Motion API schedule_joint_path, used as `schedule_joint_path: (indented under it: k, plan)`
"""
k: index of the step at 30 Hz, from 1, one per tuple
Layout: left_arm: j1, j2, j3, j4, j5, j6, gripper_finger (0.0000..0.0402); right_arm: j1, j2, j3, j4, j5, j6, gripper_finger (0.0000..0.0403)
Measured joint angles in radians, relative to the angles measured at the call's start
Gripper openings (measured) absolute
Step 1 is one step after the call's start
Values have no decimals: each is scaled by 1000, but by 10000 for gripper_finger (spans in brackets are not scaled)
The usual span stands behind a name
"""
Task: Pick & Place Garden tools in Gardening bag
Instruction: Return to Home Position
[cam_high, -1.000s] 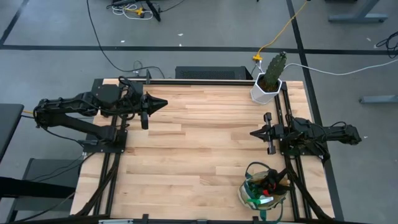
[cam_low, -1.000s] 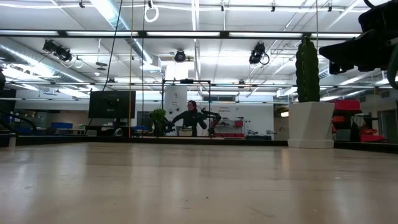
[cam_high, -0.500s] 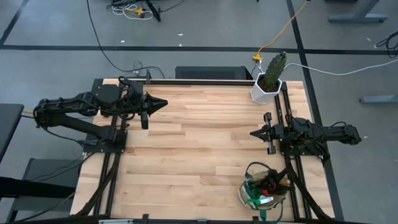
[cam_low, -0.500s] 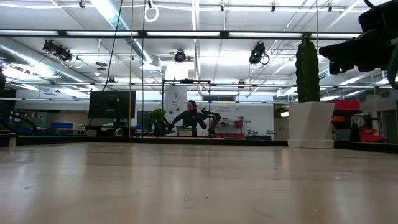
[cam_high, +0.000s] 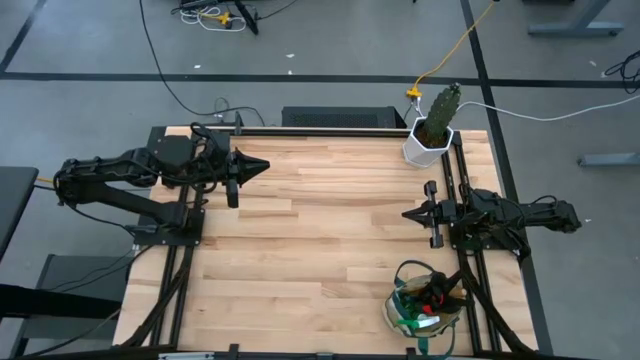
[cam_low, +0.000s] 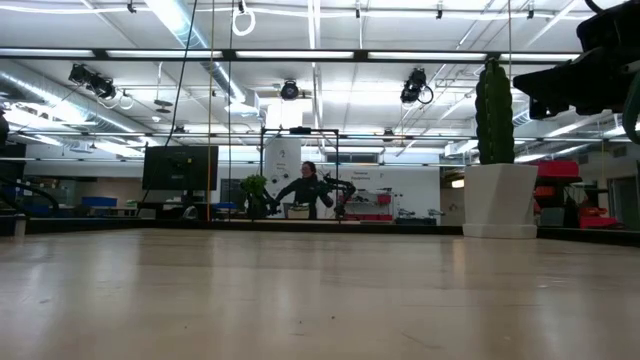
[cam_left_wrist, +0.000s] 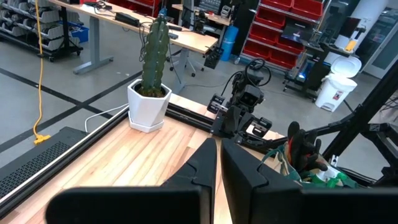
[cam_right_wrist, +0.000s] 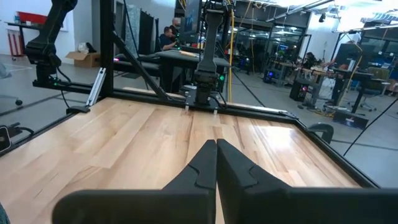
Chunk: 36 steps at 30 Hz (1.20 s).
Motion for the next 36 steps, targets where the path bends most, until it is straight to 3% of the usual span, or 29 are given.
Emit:
schedule_joint_path:
  k: [13, 18, 27, 36]
  plan:
    - [0, 0, 0, 2, 0, 4, 30, 0, 0, 0, 0, 0, 0, 9]
    - [0, 2, -20, 27, 4, 105, 30, 0, 0, 0, 0, 0, 0, 9]
    - [0, -32, -185, 279, 254, 191, 30, 0, 0, 0, 0, 0, 0, 9]
    - [3, -105, -380, 494, 378, 194, 30, 0, 0, 0, 1, 0, 0, 9]
